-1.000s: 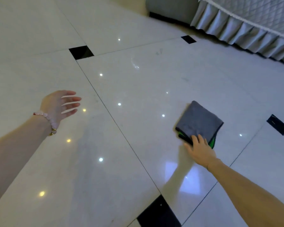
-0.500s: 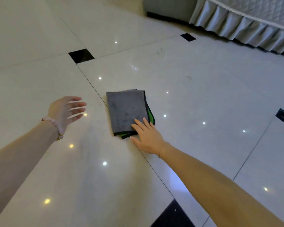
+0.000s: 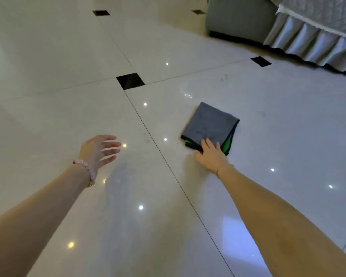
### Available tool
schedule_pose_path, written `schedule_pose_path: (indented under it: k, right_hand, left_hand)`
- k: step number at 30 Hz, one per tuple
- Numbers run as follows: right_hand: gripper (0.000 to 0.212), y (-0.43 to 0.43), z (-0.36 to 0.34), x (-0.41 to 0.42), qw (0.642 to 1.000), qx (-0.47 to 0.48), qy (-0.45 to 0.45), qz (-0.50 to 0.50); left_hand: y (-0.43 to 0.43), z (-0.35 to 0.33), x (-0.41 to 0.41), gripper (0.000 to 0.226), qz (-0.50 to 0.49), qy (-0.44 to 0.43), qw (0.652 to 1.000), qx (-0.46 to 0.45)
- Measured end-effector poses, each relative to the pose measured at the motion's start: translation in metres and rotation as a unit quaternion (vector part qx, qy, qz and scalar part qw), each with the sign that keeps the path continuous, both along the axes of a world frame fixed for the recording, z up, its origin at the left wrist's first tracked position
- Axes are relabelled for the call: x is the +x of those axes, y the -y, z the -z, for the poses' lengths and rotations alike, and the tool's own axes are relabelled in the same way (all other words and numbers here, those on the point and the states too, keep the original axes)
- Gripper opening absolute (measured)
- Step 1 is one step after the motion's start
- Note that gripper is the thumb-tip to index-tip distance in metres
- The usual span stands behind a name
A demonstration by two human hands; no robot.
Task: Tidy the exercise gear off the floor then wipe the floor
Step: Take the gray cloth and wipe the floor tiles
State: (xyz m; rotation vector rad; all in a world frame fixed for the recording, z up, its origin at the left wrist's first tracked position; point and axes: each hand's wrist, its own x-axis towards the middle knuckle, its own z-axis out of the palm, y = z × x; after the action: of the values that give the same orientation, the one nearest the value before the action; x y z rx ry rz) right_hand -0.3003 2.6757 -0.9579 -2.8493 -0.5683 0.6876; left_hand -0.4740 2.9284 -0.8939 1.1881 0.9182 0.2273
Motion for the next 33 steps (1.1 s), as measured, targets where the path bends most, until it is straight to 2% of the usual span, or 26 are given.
schedule_pose_path:
  k: [2,3,5,6,7,9,12,14,18,28,33]
  right_hand:
    - [0.058,-0.032,-0.006,-0.015,0.995,0.061,-0.038,-0.066]
    - [0.056,-0.047,-0.010,-0.025,0.987,0.118,-0.084,-0.075]
    - [0.051,-0.074,-0.020,-0.042,0.940,0.280,-0.195,-0.021]
    - [0.049,-0.082,-0.027,-0.046,0.905,0.353,-0.236,0.034]
    - [0.048,-0.086,-0.035,-0.047,0.874,0.402,-0.258,0.087]
    - [0.046,-0.086,-0.048,-0.044,0.842,0.435,-0.283,0.146]
    - [0.048,-0.079,-0.058,-0.035,0.839,0.430,-0.301,0.145]
    - [0.047,-0.077,-0.059,-0.028,0.847,0.423,-0.288,0.141]
    - [0.046,-0.092,-0.068,-0.025,0.841,0.438,-0.285,0.141]
    - [0.039,-0.178,-0.090,-0.042,0.831,0.429,-0.334,0.117]
    - [0.040,-0.229,-0.094,-0.057,0.818,0.427,-0.366,0.120]
  left_hand:
    - [0.007,0.001,0.007,0.018,0.009,0.004,1.000,-0.001]
    - [0.013,0.003,0.011,0.018,0.020,-0.001,1.000,0.010]
    - [0.022,0.015,0.019,0.018,0.059,-0.020,0.994,0.091]
    - [0.026,0.023,0.022,0.019,0.087,-0.036,0.981,0.169]
    - [0.028,0.032,0.024,0.021,0.122,-0.058,0.954,0.268]
    - [0.026,0.047,0.026,0.033,0.225,-0.115,0.858,0.447]
    - [0.022,0.063,0.026,0.051,0.373,-0.229,0.727,0.529]
    - [0.019,0.071,0.028,0.055,0.408,-0.268,0.684,0.542]
    - [-0.011,0.069,0.033,0.057,0.401,-0.297,0.672,0.548]
    - [-0.182,0.069,-0.028,0.056,0.300,-0.409,0.731,0.456]
    - [-0.248,0.073,-0.090,0.056,0.282,-0.437,0.733,0.439]
